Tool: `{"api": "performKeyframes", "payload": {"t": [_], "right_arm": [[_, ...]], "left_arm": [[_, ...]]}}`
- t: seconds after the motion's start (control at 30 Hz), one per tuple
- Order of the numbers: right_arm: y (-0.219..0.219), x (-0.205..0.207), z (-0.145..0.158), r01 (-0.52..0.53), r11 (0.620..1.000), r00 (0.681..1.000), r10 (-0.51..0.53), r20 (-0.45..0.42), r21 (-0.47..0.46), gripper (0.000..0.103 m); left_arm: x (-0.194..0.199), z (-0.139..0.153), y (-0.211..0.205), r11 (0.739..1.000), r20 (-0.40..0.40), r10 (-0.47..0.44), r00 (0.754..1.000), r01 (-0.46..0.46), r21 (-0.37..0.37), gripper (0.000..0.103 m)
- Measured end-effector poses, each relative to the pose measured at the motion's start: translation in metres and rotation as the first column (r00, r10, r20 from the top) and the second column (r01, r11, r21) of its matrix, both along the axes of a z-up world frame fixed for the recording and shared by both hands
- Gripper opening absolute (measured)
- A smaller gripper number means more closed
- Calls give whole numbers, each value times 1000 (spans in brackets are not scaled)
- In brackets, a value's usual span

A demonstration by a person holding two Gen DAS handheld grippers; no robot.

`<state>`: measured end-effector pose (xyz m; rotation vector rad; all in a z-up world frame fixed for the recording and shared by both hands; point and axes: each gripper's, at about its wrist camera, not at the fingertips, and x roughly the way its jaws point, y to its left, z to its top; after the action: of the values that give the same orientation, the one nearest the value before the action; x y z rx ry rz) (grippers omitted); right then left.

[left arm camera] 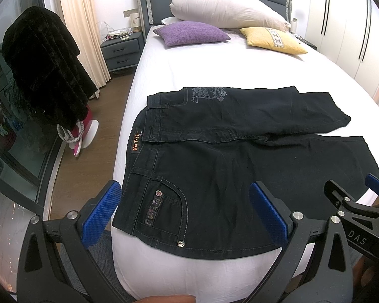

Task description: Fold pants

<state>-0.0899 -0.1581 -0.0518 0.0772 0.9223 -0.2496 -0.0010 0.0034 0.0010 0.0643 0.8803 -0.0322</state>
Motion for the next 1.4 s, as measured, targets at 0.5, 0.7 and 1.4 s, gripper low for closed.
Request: {"api": "performKeyframes", "payload": {"t": [0.5, 0.7, 1.4], "right_arm": [[2, 1, 1, 0, 1000, 1000, 0, 1, 3, 103], [-1, 1, 0, -1, 1000, 1000, 1, 0, 4, 103], [-37, 84, -7, -353, 899, 935, 339, 99, 258, 103]], "left_arm": [[0, 0, 0, 1000, -2, -1, 1000, 1, 0, 103], [0, -8, 1, 1000, -5, -5, 1000, 5, -3, 103], [180, -56, 65, 935, -183, -328, 927, 290, -206, 103]]}}
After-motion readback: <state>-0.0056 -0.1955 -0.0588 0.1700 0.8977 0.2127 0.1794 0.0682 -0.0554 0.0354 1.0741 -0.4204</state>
